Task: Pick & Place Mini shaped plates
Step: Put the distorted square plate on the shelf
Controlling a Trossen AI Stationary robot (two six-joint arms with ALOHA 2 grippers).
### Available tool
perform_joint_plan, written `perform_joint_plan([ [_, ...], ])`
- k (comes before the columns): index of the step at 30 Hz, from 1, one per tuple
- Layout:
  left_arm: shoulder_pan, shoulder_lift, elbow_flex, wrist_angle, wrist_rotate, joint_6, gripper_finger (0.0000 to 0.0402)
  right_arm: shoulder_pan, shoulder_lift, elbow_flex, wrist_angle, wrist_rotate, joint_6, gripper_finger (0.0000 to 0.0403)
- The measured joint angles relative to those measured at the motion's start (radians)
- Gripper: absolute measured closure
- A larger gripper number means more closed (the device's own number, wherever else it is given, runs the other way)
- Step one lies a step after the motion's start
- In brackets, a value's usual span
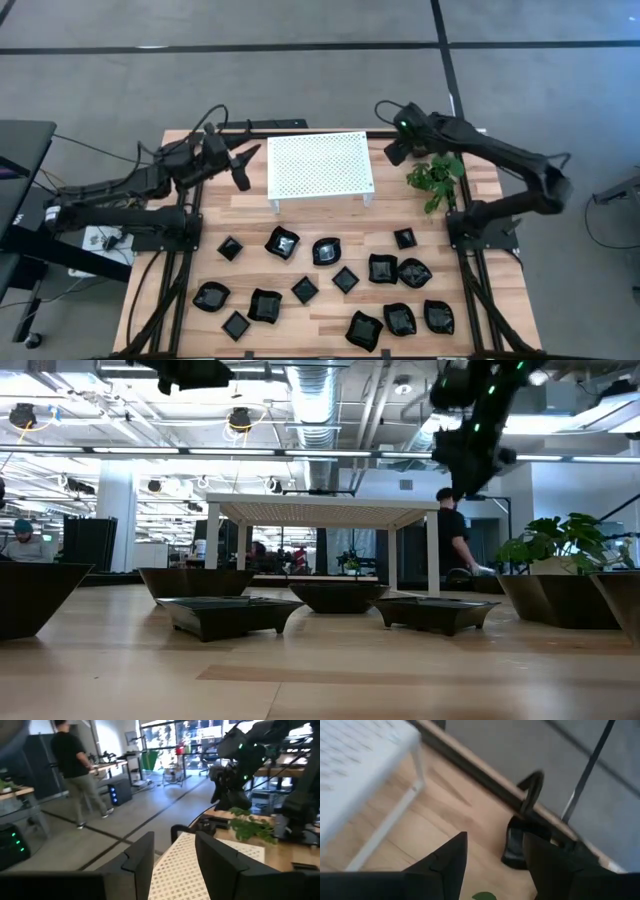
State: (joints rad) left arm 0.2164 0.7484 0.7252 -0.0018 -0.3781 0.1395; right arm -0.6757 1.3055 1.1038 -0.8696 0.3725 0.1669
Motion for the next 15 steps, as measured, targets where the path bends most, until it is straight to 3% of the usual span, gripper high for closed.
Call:
perform_joint_plan([
  [6, 0.012, 0.000, -0.005, -0.029, 0.000, -0.021, 0.0257, -0.119, 0.141, 0.000, 0.001, -0.061, 0.000, 0.0215],
  [15, 0.012, 0.000, -0.005, -0.029, 0.001, -0.021, 0.0257, -0.201, 0.285, 0.001, -0.042, -0.098, 0.042, 0.0216],
])
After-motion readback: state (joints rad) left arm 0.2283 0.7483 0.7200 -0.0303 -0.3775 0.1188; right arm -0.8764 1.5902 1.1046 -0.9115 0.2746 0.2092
